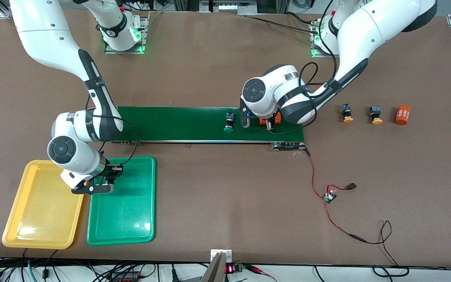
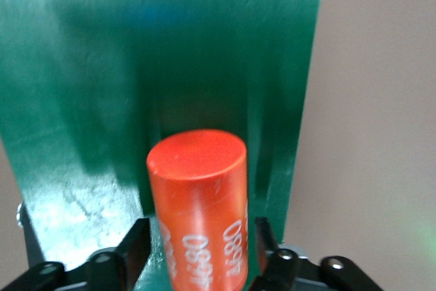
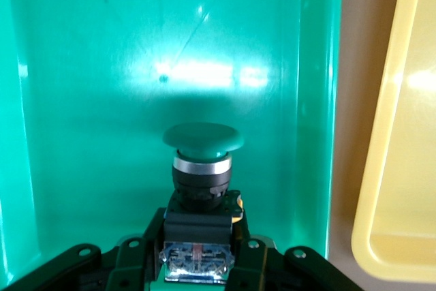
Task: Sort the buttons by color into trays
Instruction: 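Carry the button to the green tray while the left places the cylinder, then release the button in the green tray and return the right gripper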
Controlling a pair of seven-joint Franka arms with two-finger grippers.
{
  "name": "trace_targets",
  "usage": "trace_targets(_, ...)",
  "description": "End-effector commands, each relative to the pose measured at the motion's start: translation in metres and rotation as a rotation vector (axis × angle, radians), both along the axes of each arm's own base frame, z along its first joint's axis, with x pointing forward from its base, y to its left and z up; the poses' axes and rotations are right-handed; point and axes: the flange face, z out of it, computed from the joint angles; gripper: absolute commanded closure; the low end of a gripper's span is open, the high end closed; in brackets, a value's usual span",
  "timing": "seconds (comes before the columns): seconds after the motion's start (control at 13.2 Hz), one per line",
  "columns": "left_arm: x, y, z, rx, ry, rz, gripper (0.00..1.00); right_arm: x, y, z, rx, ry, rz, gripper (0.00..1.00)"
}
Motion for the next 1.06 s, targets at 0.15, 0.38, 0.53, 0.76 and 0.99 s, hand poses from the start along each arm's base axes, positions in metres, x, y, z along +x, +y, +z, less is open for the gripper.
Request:
trace_targets(0.15,0.011,0.018,0.033,0.046,-0.040,0.026,0.00,0.006,-0.002,-0.035,0.008,0.000,0.000,0.81)
trace_targets(0.38,0.025,0.056,0.089,0.047,-0.044,0.098,0.00,0.004,0.000,-0.036,0.009,0.005,0.004,0.34)
trace_targets(0.53,0.047,0.108,0.109,0.031,-0.024,0.196,0.00,-0.003,-0.001,-0.040,0.008,0.016,0.013,0.20)
trace_targets(0.76,0.081,0.170,0.127,0.033,-0.036,0.324,0.00,-0.013,0.006,-0.001,0.011,0.011,0.013,0.00)
trace_targets(0.99,0.116,0.224,0.163,0.095,-0.056,0.502,0.00,-0.056,0.013,0.043,0.021,0.031,-0.022,0.00)
